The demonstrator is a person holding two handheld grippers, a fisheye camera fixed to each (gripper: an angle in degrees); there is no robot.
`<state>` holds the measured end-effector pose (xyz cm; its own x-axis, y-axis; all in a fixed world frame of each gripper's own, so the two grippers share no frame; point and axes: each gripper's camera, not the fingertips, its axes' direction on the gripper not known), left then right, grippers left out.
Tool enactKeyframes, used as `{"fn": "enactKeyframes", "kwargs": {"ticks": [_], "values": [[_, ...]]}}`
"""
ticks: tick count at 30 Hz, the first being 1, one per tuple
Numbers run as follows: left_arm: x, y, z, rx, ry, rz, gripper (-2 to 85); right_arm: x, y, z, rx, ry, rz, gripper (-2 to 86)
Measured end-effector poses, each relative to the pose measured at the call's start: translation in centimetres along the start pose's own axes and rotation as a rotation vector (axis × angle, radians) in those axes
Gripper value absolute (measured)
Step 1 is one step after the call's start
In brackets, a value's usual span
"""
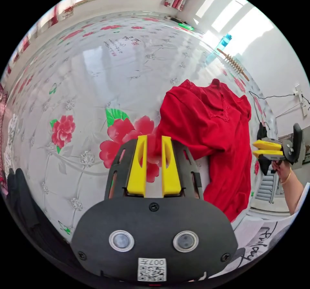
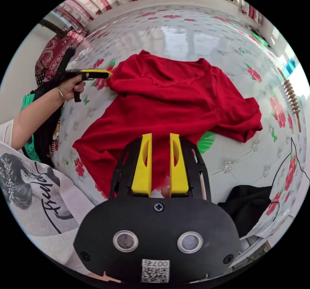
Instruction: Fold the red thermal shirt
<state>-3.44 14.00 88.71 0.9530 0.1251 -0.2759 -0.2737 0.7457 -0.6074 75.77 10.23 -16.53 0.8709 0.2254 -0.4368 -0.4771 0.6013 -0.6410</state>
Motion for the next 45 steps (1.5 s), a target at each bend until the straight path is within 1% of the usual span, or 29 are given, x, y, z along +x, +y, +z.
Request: {"fn": "enactKeyframes", "kwargs": {"ticks": [3,5,7,9,10,11,13,14,15,17,18,19,20,22,23,24,25,27,30,32,33,34,36,38,39,40,41,43,45], "values": [[-0.6,1.4,-0.8,0.035,0.004,-0.017,-0.7,-2.9,0.1,4.6,-0.103,-0.013,-0.082,6.2],[-2.0,3.5,-3.4,0.119,-0.017,-0.053,-0.8,-5.4,0.9,5.7,-0.057,0.061,-0.124,6.5],[-4.7,7.4,-8.9,0.260,-0.074,-0.141,-0.9,-7.1,1.3,6.5,-0.048,0.106,-0.141,6.9],[-7.4,10.7,-12.8,0.345,-0.095,-0.220,-0.9,-8.4,1.6,7.4,-0.049,0.074,-0.156,7.3],[-9.1,12.5,-14.5,0.367,-0.102,-0.264,-0.9,-8.8,1.6,7.7,-0.060,0.004,-0.172,7.7],[-9.9,13.2,-15.0,0.365,-0.100,-0.278,-0.8,-8.5,1.3,7.8,-0.079,-0.087,-0.184,8.1],[-11.6,15.3,-15.0,0.326,-0.104,-0.285,-0.5,-6.5,0.5,6.9,-0.063,-0.194,-0.166,8.8],[-11.7,15.5,-14.6,0.304,-0.112,-0.279,-0.4,-3.9,0.1,5.7,-0.015,-0.191,-0.104,9.2],[-11.5,15.8,-13.7,0.263,-0.115,-0.257,0.2,-2.3,0.1,4.9,0.022,-0.159,-0.057,9.2],[-10.6,15.8,-12.2,0.228,-0.083,-0.217,2.5,5.9,0.8,1.6,0.164,0.047,0.222,9.3],[-9.8,15.7,-11.2,0.216,-0.055,-0.198,3.8,8.1,1.4,0.9,0.194,0.091,0.304,9.2],[-9.1,15.4,-10.1,0.210,-0.024,-0.184,4.6,12.4,2.7,0.0,0.218,0.166,0.461,9.0],[-8.7,15.1,-9.5,0.204,-0.008,-0.180,4.9,15.9,4.1,0.0,0.215,0.203,0.567,8.7],[-7.4,13.7,-7.0,0.166,0.054,-0.163,6.4,19.7,5.4,1.7,0.149,0.185,0.646,8.1],[-7.0,13.3,-6.4,0.157,0.067,-0.157,6.8,21.0,5.6,3.5,0.086,0.119,0.646,7.9],[-6.3,12.4,-5.3,0.142,0.089,-0.141,7.6,21.1,5.7,4.1,0.067,0.111,0.648,7.7],[-5.6,11.6,-4.3,0.129,0.112,-0.121,8.6,20.2,5.8,3.8,0.141,0.144,0.605,7.4],[-4.6,10.3,-2.9,0.120,0.136,-0.092,10.7,19.0,4.7,4.6,0.112,0.065,0.522,6.0],[-3.1,8.4,-1.1,0.107,0.147,-0.066,13.2,16.7,2.9,5.5,0.091,0.069,0.451,3.9],[-2.2,7.2,0.2,0.062,0.148,-0.072,13.0,15.5,1.6,6.2,0.038,0.125,0.397,2.0],[-1.6,6.9,0.2,0.087,0.111,-0.087,10.9,15.3,1.3,6.3,0.017,0.127,0.377,1.7],[-1.3,6.5,0.5,0.062,0.116,-0.112,7.0,15.0,0.8,6.0,-0.018,0.155,0.340,1.1],[-1.3,6.5,-0.2,0.078,0.151,-0.139,0.9,14.5,0.7,3.7,-0.007,0.305,0.287,0.6],[-1.1,7.4,-2.9,0.190,0.196,-0.152,-0.1,14.9,1.5,-1.5,0.063,0.618,0.308,0.4],[-0.4,8.1,-5.4,0.271,0.220,-0.140,-0.4,15.3,1.8,-2.8,0.085,0.714,0.342,0.4],[0.9,8.8,-8.2,0.348,0.233,-0.105,-0.5,16.1,2.6,-5.4,0.130,0.861,0.402,0.5],[1.8,9.2,-9.5,0.378,0.241,-0.078,-0.5,16.9,3.3,-7.2,0.145,0.916,0.455,0.7],[6.5,10.3,-13.2,0.464,0.311,0.056,-0.1,17.4,3.8,-9.1,0.150,0.940,0.544,1.2],[10.5,10.9,-13.9,0.463,0.402,0.184,1.5,15.2,3.4,-10.1,0.233,0.787,0.535,2.6]]}}
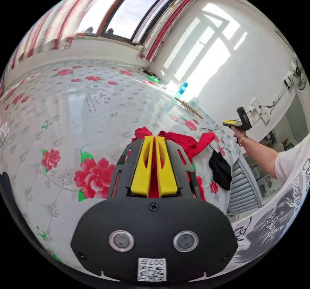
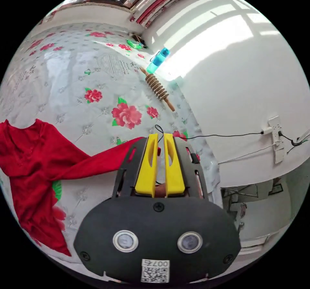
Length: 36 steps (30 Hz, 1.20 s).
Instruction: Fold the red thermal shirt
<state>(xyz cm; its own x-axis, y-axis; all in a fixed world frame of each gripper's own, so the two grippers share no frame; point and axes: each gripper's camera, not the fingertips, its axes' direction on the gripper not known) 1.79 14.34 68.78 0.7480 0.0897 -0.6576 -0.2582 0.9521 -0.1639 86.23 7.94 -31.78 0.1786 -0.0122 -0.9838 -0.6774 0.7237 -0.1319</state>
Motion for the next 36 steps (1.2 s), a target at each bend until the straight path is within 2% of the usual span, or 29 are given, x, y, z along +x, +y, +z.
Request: {"fn": "enactKeyframes", "kwargs": {"ticks": [2,4,5,8,12,15,17,19,20,22,25,27,29,32,33,36], "values": [[3.6,0.8,2.5,-0.093,0.060,0.092,4.5,-5.2,1.0,-4.3,0.115,-0.324,-0.076,4.4],[7.5,3.4,6.4,-0.275,0.030,0.162,6.9,-11.3,1.7,-7.4,0.172,-0.512,-0.213,5.8],[8.3,4.2,6.9,-0.302,0.025,0.175,7.2,-15.8,2.2,-9.6,0.189,-0.622,-0.330,6.6],[11.0,8.4,6.7,-0.360,0.005,0.199,6.9,-26.8,3.8,-14.2,0.182,-0.779,-0.632,9.1],[9.2,13.5,4.1,-0.449,-0.046,0.029,6.3,-38.8,5.1,-17.0,0.136,-0.782,-0.887,11.4],[7.4,16.5,1.4,-0.487,-0.164,-0.065,6.2,-48.1,5.2,-17.0,0.001,-0.763,-1.015,13.2],[6.7,17.8,-0.3,-0.496,-0.235,-0.120,5.6,-55.1,4.8,-15.5,-0.153,-0.629,-1.040,14.6],[5.7,19.5,-2.4,-0.483,-0.263,-0.241,5.2,-58.5,3.8,-13.3,-0.266,-0.487,-0.991,15.1],[5.5,20.0,-2.9,-0.478,-0.266,-0.271,5.2,-59.4,3.0,-12.2,-0.315,-0.456,-0.937,15.0],[5.2,21.5,-4.5,-0.456,-0.275,-0.361,4.9,-59.5,1.9,-11.7,-0.395,-0.530,-0.857,13.8],[5.9,22.7,-5.9,-0.442,-0.305,-0.392,4.7,-59.9,2.5,-15.1,-0.337,-0.574,-0.969,8.4],[6.5,23.2,-6.6,-0.434,-0.321,-0.395,4.6,-59.2,3.1,-20.1,-0.191,-0.685,-1.052,6.2],[6.9,23.7,-7.5,-0.425,-0.322,-0.412,4.6,-56.4,4.4,-28.5,0.137,-0.857,-1.140,3.7],[7.7,24.5,-8.9,-0.405,-0.316,-0.453,4.6,-51.8,5.3,-36.1,0.532,-1.074,-1.004,1.1],[8.2,24.7,-9.4,-0.400,-0.319,-0.462,4.6,-51.6,5.2,-37.0,0.540,-1.105,-0.993,1.0],[9.8,25.2,-10.4,-0.408,-0.334,-0.454,4.9,-53.6,4.7,-38.9,0.360,-1.080,-1.071,0.6]]}}
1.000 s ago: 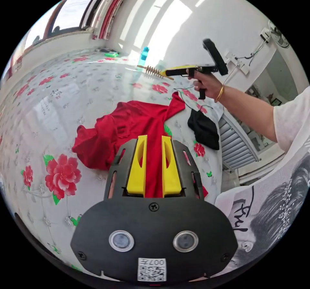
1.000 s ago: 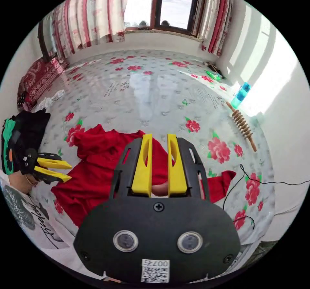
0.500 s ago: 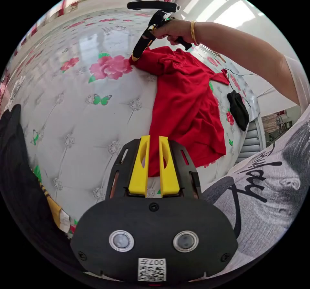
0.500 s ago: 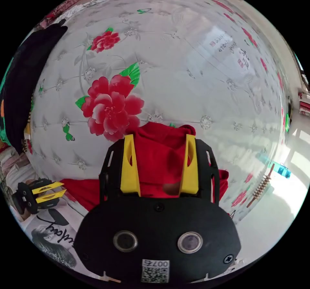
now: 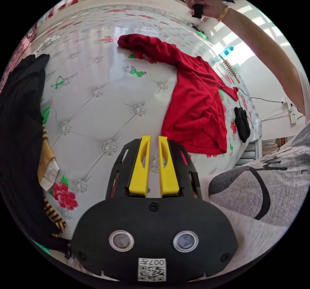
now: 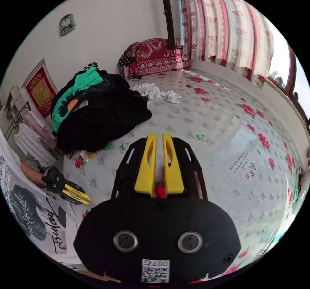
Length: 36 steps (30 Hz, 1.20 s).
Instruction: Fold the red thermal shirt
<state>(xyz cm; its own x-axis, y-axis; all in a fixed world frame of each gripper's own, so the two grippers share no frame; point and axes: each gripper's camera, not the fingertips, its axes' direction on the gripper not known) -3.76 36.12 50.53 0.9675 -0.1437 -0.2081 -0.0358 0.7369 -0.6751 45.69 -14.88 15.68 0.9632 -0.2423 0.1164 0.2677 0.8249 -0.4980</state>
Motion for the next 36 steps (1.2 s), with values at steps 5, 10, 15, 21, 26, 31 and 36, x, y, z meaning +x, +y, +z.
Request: {"fn": "enactKeyframes", "kwargs": {"ticks": [5,10,15,21,26,31,36], "values": [[2.0,2.6,-1.3,-0.006,-0.025,0.045,5.8,-2.9,8.6,-4.9,0.028,0.035,0.137,1.1],[5.0,5.2,-2.3,-0.035,-0.073,0.146,6.5,-7.6,25.8,-9.3,-0.127,0.111,0.355,4.3],[8.0,6.1,-2.8,-0.056,-0.143,0.243,7.6,-15.2,40.9,-12.6,-0.298,0.203,0.569,7.2],[12.3,2.0,-1.2,-0.048,-0.258,0.376,9.0,-18.4,44.7,-13.5,-0.255,0.265,0.707,8.8],[15.1,-0.6,1.2,-0.091,-0.311,0.395,8.9,-17.8,39.6,-8.4,-0.308,0.314,0.565,9.0],[17.2,-0.3,-0.5,-0.106,-0.360,0.372,0.3,-16.1,39.3,-5.9,-0.467,0.409,0.550,4.3],[17.6,3.2,-8.1,0.039,-0.264,0.388,-0.7,-17.2,42.8,-19.1,-0.133,0.433,0.706,1.0]]}}
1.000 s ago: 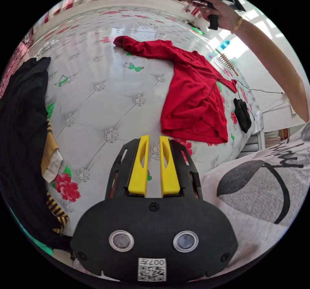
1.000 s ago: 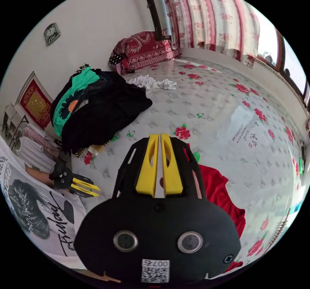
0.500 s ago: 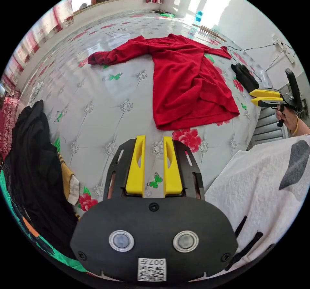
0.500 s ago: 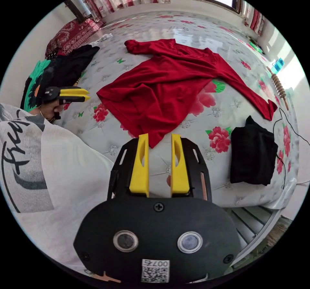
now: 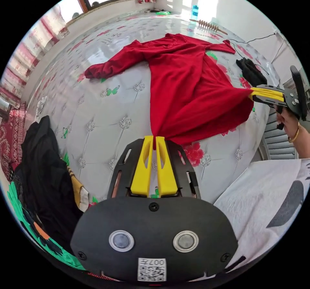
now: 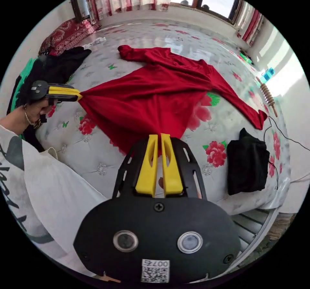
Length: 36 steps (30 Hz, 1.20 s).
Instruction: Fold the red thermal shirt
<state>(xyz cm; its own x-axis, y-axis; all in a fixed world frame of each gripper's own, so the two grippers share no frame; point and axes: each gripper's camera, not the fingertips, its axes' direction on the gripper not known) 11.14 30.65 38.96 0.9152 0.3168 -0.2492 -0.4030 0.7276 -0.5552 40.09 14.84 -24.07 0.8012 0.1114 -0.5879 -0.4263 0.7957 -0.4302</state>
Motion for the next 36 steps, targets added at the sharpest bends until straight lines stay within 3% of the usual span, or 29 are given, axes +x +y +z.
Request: {"fn": "enactKeyframes", "kwargs": {"ticks": [4,10,15,23,28,36], "values": [[1.2,3.9,-5.5,0.113,0.127,0.033,-0.5,2.6,5.1,-5.8,0.051,-0.067,0.051,1.6],[2.1,6.0,-3.7,-0.016,0.062,-0.066,4.6,2.4,7.5,-3.3,-0.125,-0.090,0.102,5.9],[1.8,6.1,-4.0,-0.044,0.050,-0.052,8.6,2.6,7.9,-3.5,-0.150,-0.071,0.063,9.2],[1.9,2.3,0.8,-0.234,0.030,-0.035,10.2,3.6,5.8,-2.6,-0.195,-0.090,0.030,8.4],[-0.2,-0.2,-1.1,-0.188,0.093,-0.111,0.7,3.9,3.3,-5.0,-0.199,-0.162,-0.027,2.7],[-2.3,2.9,-13.6,-0.002,0.194,-0.095,-0.9,5.6,4.5,-17.6,-0.056,-0.194,-0.069,-0.1]]}}
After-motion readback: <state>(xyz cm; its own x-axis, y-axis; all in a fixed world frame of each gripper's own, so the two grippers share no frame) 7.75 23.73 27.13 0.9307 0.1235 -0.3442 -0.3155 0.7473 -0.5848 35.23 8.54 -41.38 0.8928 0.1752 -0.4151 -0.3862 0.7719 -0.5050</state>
